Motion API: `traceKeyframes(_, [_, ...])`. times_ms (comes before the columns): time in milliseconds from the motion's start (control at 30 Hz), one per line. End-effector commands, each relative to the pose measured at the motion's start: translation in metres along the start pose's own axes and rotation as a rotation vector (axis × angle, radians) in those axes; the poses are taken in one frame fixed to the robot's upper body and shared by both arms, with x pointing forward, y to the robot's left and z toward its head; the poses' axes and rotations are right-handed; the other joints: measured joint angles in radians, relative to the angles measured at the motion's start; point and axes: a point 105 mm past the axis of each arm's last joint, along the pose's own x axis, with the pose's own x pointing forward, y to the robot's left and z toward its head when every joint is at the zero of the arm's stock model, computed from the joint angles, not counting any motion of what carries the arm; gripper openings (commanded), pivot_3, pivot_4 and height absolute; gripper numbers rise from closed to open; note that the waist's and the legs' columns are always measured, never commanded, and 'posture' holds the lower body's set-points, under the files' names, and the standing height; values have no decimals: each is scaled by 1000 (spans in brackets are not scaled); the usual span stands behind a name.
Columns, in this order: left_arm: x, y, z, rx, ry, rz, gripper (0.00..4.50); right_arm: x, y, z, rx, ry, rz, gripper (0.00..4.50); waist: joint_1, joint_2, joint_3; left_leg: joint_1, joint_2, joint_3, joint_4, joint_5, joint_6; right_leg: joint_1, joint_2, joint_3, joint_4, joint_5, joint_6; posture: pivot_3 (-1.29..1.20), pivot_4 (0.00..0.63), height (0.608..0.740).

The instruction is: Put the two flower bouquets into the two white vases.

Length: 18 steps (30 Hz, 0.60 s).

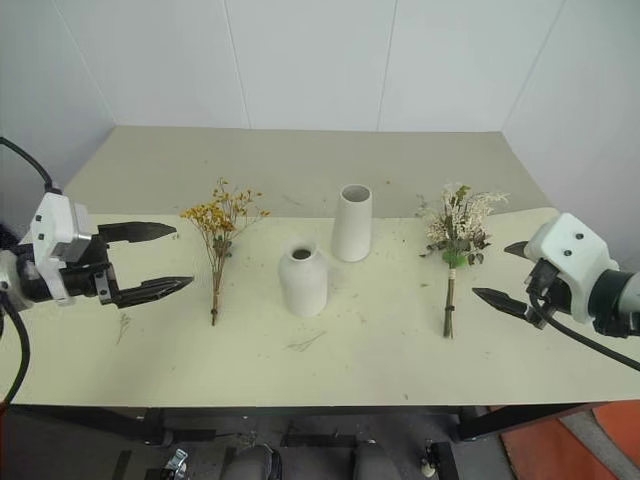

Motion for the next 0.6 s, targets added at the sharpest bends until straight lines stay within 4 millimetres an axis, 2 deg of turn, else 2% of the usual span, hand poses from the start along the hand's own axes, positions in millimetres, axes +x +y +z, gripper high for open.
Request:
traceKeyframes(33, [-1, -3, 11, 58, -18, -11, 4491, -14, -7, 15, -39, -35, -36, 4500, 0, 0, 0, 0, 0, 0, 0, 0, 0, 0, 0, 0, 0, 0, 0, 0, 150, 740])
traceKeyframes(200, [-13, -9, 4, 55, 24, -13, 4491, -19, -11, 3, -21, 25, -36, 4500, -3, 0, 0, 0, 0, 0, 0, 0, 0, 0, 0, 0, -1, 0, 0, 0, 150, 740])
traceKeyframes(333, [-17, -11, 8, 43, 12, -13, 4491, -24, -12, 3, -2, 25, -58, 4500, -1, 0, 0, 0, 0, 0, 0, 0, 0, 0, 0, 0, 0, 0, 0, 0, 150, 740])
traceKeyframes(500, [-6, 2, 11, 91, -5, -23, 4491, -25, -4, 2, 24, 46, -73, 4500, 7, 0, 0, 1, 0, 0, 0, 0, 0, 1, 0, 0, 0, 0, 0, 0, 150, 740])
traceKeyframes(600, [5, 12, 27, 140, -83, -42, 4491, -16, 0, -2, 95, 96, -57, 4500, 7, 0, 0, 1, 0, 0, 0, 0, 0, 1, 0, 0, 0, 0, 0, 0, 150, 740])
